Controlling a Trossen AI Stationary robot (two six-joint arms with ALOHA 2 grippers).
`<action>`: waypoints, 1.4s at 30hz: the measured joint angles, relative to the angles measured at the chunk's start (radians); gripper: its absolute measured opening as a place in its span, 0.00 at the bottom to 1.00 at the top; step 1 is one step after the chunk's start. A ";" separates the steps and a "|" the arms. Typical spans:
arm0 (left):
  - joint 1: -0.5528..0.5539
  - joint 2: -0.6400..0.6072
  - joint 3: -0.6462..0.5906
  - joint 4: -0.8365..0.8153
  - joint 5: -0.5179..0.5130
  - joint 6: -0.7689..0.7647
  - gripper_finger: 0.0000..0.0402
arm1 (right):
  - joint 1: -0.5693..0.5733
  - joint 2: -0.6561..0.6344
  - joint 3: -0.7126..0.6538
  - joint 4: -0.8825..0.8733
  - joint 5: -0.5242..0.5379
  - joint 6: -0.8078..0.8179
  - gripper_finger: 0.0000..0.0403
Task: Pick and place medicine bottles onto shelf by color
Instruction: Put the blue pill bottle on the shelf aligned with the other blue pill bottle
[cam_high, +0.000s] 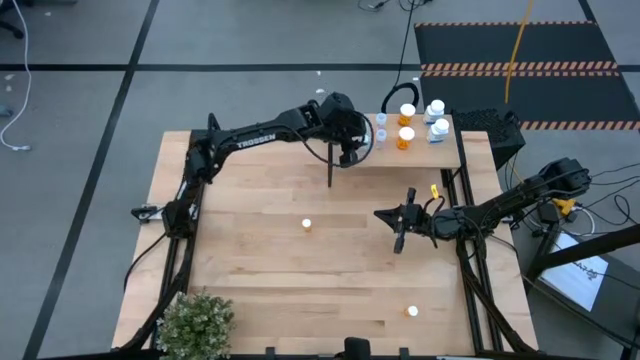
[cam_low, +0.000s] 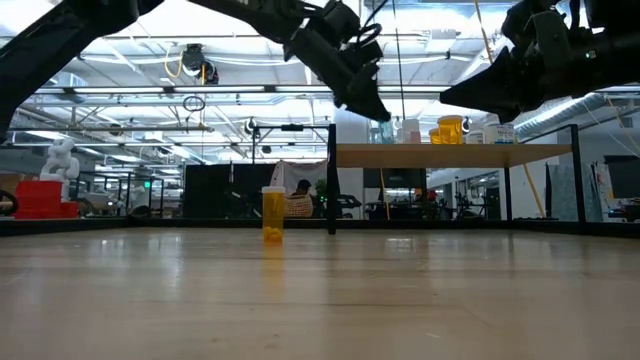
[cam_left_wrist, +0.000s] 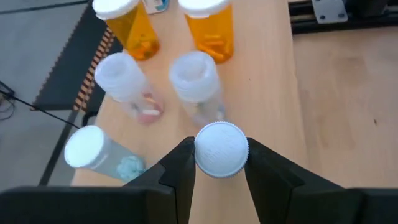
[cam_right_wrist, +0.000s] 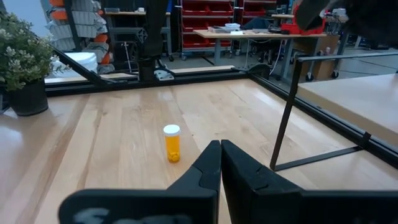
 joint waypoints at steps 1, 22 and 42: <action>0.000 0.000 0.000 0.002 -0.001 0.001 0.32 | 0.000 0.000 0.000 0.004 0.000 0.000 0.01; 0.029 0.006 0.000 -0.014 -0.024 0.014 0.42 | 0.000 0.000 0.000 0.004 -0.024 -0.003 0.01; 0.023 -0.073 0.002 -0.053 -0.049 -0.007 0.58 | 0.000 0.000 0.000 -0.053 -0.027 0.045 0.01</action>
